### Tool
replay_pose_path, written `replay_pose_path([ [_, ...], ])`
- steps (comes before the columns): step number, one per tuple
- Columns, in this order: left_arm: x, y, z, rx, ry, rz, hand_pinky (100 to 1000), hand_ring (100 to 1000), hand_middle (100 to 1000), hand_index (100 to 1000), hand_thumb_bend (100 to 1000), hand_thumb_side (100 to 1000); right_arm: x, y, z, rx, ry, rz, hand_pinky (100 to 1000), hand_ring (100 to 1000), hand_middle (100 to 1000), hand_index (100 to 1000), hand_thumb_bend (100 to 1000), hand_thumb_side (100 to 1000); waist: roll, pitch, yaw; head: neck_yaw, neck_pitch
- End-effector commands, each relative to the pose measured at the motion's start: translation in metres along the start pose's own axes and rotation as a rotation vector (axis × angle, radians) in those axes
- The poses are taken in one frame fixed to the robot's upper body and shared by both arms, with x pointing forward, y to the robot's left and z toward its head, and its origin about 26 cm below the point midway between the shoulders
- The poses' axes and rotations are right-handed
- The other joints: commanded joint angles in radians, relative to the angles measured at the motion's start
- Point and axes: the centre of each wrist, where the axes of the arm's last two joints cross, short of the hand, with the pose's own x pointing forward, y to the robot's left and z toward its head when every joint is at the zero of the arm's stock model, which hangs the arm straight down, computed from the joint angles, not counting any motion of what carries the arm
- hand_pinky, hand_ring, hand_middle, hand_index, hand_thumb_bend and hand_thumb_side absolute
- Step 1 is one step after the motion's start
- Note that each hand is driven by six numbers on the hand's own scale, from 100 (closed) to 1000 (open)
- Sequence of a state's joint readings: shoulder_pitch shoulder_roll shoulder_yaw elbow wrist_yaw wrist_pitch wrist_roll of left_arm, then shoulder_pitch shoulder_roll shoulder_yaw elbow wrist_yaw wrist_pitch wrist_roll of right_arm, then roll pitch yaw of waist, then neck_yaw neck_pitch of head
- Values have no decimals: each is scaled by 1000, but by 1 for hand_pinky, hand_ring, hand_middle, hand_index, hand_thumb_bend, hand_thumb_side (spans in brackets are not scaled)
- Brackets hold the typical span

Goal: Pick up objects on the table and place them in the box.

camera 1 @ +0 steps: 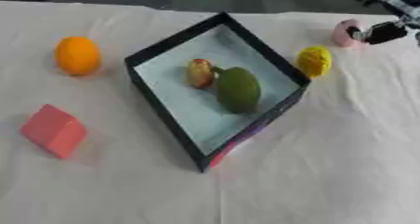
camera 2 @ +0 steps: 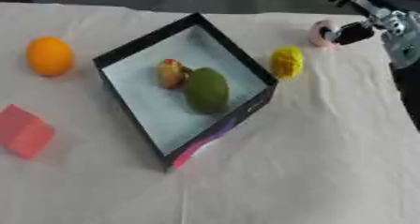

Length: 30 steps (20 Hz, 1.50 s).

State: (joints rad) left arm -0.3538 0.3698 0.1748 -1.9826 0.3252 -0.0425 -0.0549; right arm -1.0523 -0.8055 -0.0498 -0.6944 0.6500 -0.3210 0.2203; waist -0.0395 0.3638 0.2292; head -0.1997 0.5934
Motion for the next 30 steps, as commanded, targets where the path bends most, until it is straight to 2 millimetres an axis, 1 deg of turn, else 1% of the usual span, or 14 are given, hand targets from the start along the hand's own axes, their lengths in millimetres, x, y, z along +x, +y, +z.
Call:
replay_pose_path([
  [1, 8, -1, -6, -17, -36, -7, 899, 801, 740, 831, 100, 656, -7, -26, 7, -48, 31, 36, 966, 868, 851, 963, 307, 163, -12, 0, 4, -8, -21],
  [6, 10, -2, -9, -26, -46, -1, 899, 802, 741, 831, 100, 656, -15, -22, 12, -35, 84, 54, 966, 872, 854, 965, 298, 195, -18, 12, 17, -12, -32],
  [11, 11, -2, -10, -32, -54, 3, 899, 803, 741, 833, 100, 655, -22, -16, 15, 3, 123, 53, 966, 872, 849, 967, 281, 203, -19, 19, 23, -12, -36],
  [18, 11, -3, -11, -43, -57, 5, 899, 804, 741, 834, 100, 655, -27, -14, 18, 7, 161, 57, 954, 865, 833, 960, 273, 231, -20, 24, 25, -7, -35],
  [20, 11, -3, -11, -45, -56, 5, 899, 804, 741, 834, 100, 655, -28, -13, 19, 9, 177, 66, 947, 861, 820, 956, 272, 244, -20, 24, 24, -6, -33],
  [24, 10, -4, -11, -52, -55, 4, 899, 805, 741, 835, 100, 655, -30, -13, 19, 2, 195, 65, 929, 843, 789, 941, 227, 242, -20, 23, 22, -6, -35],
  [25, 10, -4, -11, -55, -55, 5, 899, 805, 741, 835, 100, 655, -30, -13, 19, -3, 196, 59, 912, 825, 758, 928, 196, 233, -20, 23, 22, -6, -36],
  [27, 10, -5, -11, -62, -54, 6, 899, 806, 741, 835, 100, 655, -29, -12, 19, -14, 196, 47, 891, 800, 728, 900, 168, 220, -20, 23, 22, -6, -39],
  [30, 10, -5, -11, -66, -55, 6, 899, 806, 741, 835, 100, 654, -29, -12, 19, -32, 187, 34, 873, 770, 688, 866, 161, 206, -20, 24, 23, -7, -41],
])
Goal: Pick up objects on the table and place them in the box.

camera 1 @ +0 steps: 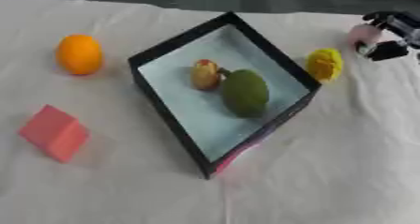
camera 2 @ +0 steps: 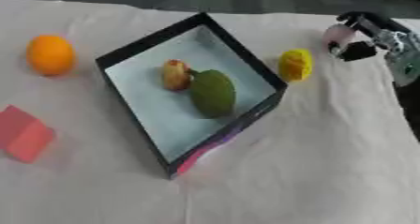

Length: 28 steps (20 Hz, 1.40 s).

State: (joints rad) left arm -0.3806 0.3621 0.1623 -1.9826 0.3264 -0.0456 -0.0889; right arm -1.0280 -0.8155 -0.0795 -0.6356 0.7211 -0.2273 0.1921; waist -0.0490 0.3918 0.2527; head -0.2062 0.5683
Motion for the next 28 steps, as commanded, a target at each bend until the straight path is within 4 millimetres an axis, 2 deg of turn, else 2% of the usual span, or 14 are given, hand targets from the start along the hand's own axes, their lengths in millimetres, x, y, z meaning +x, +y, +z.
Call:
replay_pose_path([
  [1, 8, 1, -4, -18, -29, -9, 899, 806, 742, 836, 100, 653, -8, -23, 6, -61, 9, 10, 867, 755, 668, 850, 166, 201, -11, -4, 0, 0, -16],
  [5, 8, 1, -5, -16, -32, -6, 899, 807, 742, 836, 100, 652, -8, -23, 7, -90, -1, 4, 833, 707, 617, 805, 191, 188, -12, -4, 2, -1, -15],
  [11, 9, 2, -6, -19, -37, -1, 899, 808, 743, 837, 100, 650, -11, -21, 8, -120, -10, 4, 803, 667, 584, 774, 261, 232, -14, -4, 5, 0, -17],
  [14, 9, 2, -6, -22, -37, 0, 899, 809, 743, 838, 100, 650, -11, -20, 8, -143, -8, 8, 791, 646, 568, 753, 222, 220, -14, -4, 4, 0, -15],
  [19, 9, 3, -5, -23, -31, -4, 899, 811, 744, 839, 100, 649, -7, -23, 6, -178, -49, -13, 785, 632, 567, 751, 102, 164, -16, -11, -2, 3, -4],
  [28, 10, 5, -4, -32, -19, -1, 899, 813, 746, 841, 100, 643, 8, -26, 0, -167, -132, -23, 787, 638, 585, 767, 100, 157, -22, -40, -14, 6, 12],
])
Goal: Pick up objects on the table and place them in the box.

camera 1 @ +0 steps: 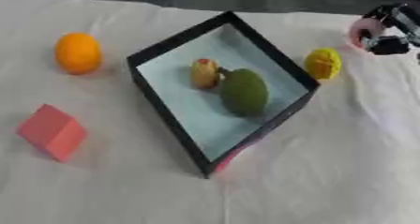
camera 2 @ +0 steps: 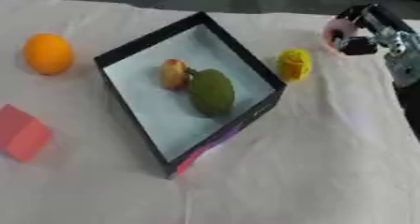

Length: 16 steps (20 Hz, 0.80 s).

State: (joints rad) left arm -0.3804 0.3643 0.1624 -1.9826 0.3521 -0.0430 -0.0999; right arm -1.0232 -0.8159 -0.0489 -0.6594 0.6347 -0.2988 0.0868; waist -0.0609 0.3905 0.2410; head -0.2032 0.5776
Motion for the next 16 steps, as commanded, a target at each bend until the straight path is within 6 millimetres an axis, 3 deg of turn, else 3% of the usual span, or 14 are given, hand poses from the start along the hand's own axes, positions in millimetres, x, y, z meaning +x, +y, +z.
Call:
replay_pose_path([
  [1, 9, 5, -3, -22, -16, -26, 899, 813, 746, 842, 100, 643, 6, -27, -3, -47, -41, 21, 786, 637, 584, 767, 100, 156, -10, -42, -5, 6, 6],
  [5, 8, 8, 2, -9, 5, -38, 899, 814, 746, 842, 100, 642, 25, -36, -14, -61, -115, 12, 785, 630, 579, 763, 100, 125, -7, -61, -25, 26, 31],
  [8, 6, 11, 8, 7, 29, -49, 900, 816, 748, 842, 100, 643, 52, -46, -26, -81, -204, -14, 784, 623, 570, 756, 100, 100, -2, -81, -43, 39, 55],
  [16, 4, 21, 21, 72, 103, -77, 903, 819, 752, 843, 100, 657, 173, -36, -50, -40, -552, -143, 774, 608, 551, 737, 100, 100, 11, -134, -91, 37, 121],
])
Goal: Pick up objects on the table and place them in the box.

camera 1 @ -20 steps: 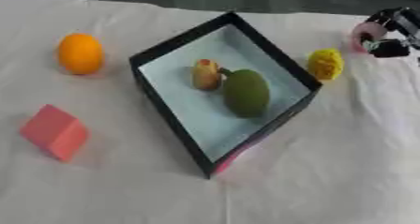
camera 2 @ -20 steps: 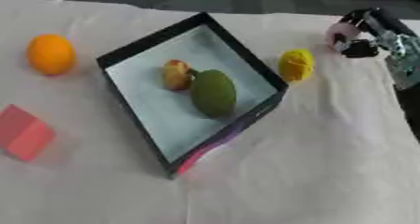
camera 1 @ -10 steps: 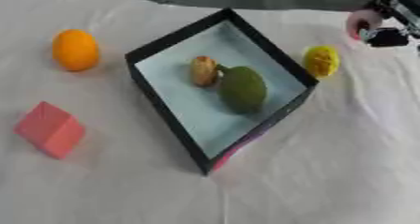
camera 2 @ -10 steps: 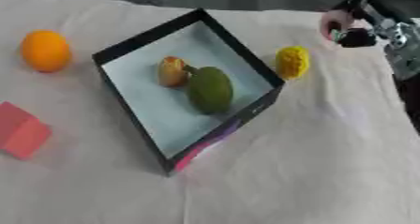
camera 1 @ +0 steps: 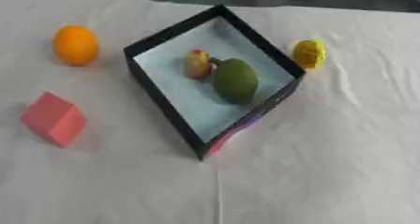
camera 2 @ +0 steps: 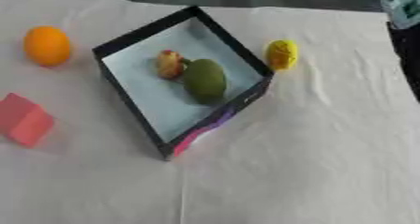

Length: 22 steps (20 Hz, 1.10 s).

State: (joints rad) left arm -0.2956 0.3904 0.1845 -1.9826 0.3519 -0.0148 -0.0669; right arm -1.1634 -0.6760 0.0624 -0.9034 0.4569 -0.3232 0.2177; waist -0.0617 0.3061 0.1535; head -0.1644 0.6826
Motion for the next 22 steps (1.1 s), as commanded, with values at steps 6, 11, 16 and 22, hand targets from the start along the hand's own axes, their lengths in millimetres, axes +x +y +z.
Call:
replay_pose_path([
  [6, 2, 27, 23, 125, 97, -83, 905, 821, 753, 842, 100, 685, 78, 28, -40, 71, -229, -62, 771, 605, 547, 733, 100, 100, 14, -84, -17, -1, 50],
  [11, -3, 47, 46, 228, 154, -125, 905, 820, 751, 841, 100, 706, 98, 61, -45, 126, -269, -77, 767, 606, 547, 728, 100, 100, 8, -101, -30, 21, 62],
  [16, -7, 54, 55, 246, 176, -138, 906, 820, 751, 842, 100, 715, 113, 80, -42, 135, -308, -74, 770, 609, 547, 727, 100, 100, 3, -105, -35, 25, 69],
  [22, -10, 55, 59, 250, 185, -125, 906, 820, 750, 841, 100, 712, 114, 100, -36, 165, -286, -67, 771, 604, 544, 724, 100, 100, 6, -99, -27, 36, 65],
])
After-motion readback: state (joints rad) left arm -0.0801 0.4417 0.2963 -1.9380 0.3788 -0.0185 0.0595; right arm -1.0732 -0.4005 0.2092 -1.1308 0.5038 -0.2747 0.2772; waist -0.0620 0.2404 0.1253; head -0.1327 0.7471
